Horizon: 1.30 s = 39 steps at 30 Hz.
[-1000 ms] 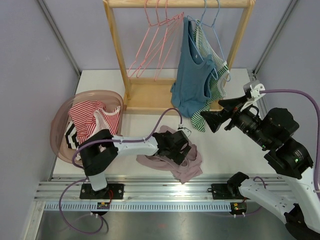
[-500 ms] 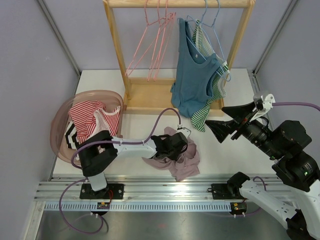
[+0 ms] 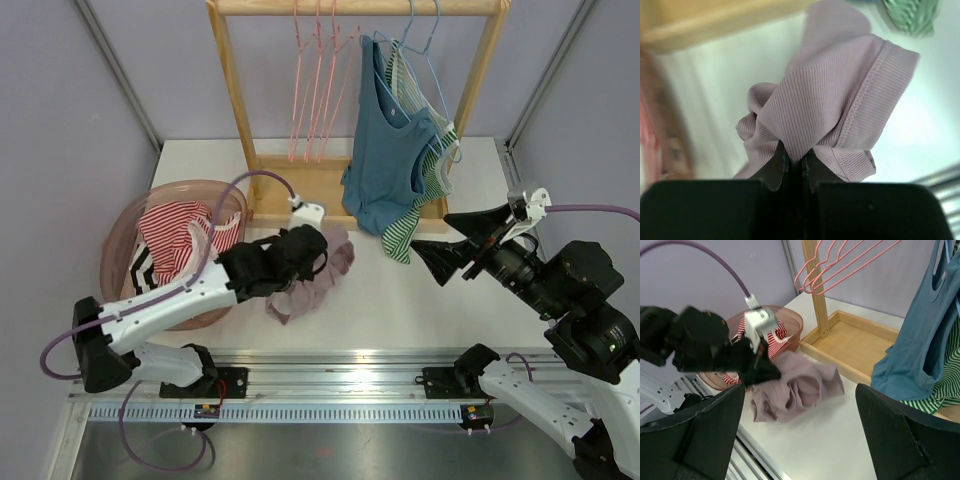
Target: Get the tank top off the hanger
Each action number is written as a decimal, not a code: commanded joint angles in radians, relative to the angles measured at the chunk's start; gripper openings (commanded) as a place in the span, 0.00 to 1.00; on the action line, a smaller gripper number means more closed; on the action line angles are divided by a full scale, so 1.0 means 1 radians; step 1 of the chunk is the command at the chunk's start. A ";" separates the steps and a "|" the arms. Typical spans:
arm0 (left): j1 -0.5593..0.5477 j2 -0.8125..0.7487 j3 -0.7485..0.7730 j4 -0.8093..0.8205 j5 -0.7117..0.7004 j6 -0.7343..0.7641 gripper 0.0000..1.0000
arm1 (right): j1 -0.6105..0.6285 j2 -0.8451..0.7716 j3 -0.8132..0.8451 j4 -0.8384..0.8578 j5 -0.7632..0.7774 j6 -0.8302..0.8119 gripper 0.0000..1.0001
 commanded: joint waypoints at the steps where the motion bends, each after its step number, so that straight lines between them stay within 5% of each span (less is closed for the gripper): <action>1: 0.104 -0.097 0.113 -0.146 -0.141 0.002 0.00 | 0.004 -0.010 0.019 0.023 0.004 0.005 0.99; 11: 0.422 -0.215 0.302 -0.267 -0.174 0.117 0.00 | 0.005 -0.013 0.034 0.014 0.027 0.005 1.00; 15: 0.702 -0.224 0.304 -0.240 -0.054 0.192 0.00 | 0.005 -0.018 0.034 -0.001 0.071 0.012 0.99; 21: 0.925 -0.185 0.244 -0.201 0.029 0.191 0.01 | 0.005 -0.001 0.040 -0.027 0.151 0.020 1.00; 22: 0.945 -0.174 0.233 -0.201 0.035 0.188 0.07 | 0.004 0.008 0.051 -0.033 0.165 0.020 0.99; 25: 0.987 -0.145 0.226 -0.201 0.060 0.177 0.54 | 0.005 0.040 0.088 -0.070 0.254 0.028 1.00; 27: 0.996 -0.143 0.226 -0.203 0.069 0.171 0.99 | 0.005 0.062 0.103 -0.102 0.356 0.044 1.00; 31: 0.999 -0.163 0.227 -0.206 0.087 0.174 0.99 | 0.005 0.138 0.146 -0.136 0.502 0.063 0.99; 39: 0.884 -0.282 0.132 -0.126 0.409 0.239 0.99 | 0.005 0.321 0.229 -0.103 0.599 0.000 0.99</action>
